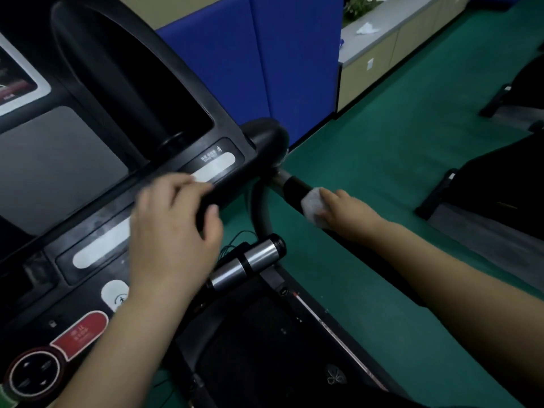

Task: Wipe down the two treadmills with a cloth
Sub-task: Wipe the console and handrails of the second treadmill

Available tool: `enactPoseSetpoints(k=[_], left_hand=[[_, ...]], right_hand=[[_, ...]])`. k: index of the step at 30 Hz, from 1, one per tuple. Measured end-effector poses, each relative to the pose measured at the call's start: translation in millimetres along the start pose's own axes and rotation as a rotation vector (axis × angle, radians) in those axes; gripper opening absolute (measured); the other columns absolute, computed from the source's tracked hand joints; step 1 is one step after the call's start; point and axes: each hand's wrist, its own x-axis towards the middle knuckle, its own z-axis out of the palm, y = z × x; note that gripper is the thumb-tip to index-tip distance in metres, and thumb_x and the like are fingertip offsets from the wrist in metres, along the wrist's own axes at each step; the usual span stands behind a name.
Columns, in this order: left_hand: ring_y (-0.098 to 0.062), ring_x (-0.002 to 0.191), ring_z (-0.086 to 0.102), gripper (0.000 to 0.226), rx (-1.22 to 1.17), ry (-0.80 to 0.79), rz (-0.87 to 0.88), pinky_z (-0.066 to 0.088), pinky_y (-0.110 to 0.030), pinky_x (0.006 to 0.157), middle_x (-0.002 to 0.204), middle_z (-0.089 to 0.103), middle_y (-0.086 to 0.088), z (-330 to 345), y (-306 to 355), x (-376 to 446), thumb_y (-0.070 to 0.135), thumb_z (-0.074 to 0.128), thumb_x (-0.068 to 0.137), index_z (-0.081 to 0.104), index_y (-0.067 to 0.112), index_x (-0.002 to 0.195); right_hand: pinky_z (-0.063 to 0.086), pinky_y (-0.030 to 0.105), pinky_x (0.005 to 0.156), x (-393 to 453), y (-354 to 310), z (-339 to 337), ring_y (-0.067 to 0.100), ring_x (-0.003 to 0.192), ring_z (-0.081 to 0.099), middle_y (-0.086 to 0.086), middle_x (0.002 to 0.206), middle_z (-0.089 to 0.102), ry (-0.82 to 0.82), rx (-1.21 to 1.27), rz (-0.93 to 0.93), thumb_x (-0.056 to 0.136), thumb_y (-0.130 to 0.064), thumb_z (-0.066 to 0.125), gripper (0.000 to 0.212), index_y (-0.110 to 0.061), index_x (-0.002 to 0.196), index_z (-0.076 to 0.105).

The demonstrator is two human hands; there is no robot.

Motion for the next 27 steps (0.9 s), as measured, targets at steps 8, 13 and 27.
enactPoseSetpoints(k=[8,13,27], left_hand=[[-0.026,0.085,0.061,0.049,0.202,-0.445,-0.027,0.05,-0.037,0.064,0.097,0.065,-0.001,39.5,25.5,-56.5,0.06,0.039,0.09,0.059,0.021,0.112],[-0.028,0.064,0.058,0.05,0.291,-0.45,0.03,0.037,-0.03,0.048,0.076,0.062,-0.004,45.0,27.8,-57.0,0.056,0.036,0.09,0.061,0.014,0.099],[-0.028,0.065,0.058,0.051,0.273,-0.387,-0.007,0.039,-0.031,0.051,0.075,0.062,-0.004,45.5,29.3,-60.9,0.056,0.036,0.09,0.062,0.013,0.099]], right_hand=[[0.043,0.038,0.088,-49.8,23.1,-6.8,0.035,0.112,0.055,0.017,0.128,0.052,-0.001,0.043,0.067,0.097,-0.044,0.043,0.051,-0.019,0.141,0.035],[0.044,0.039,0.085,-76.8,29.2,-8.4,0.037,0.107,0.056,0.017,0.121,0.054,0.021,-0.039,0.142,0.098,-0.042,0.041,0.044,-0.016,0.133,0.042],[0.032,0.033,0.108,-95.1,56.6,-20.5,0.025,0.13,0.043,0.008,0.145,0.04,-0.164,0.171,0.009,0.096,-0.032,0.051,0.064,-0.024,0.151,0.021]])
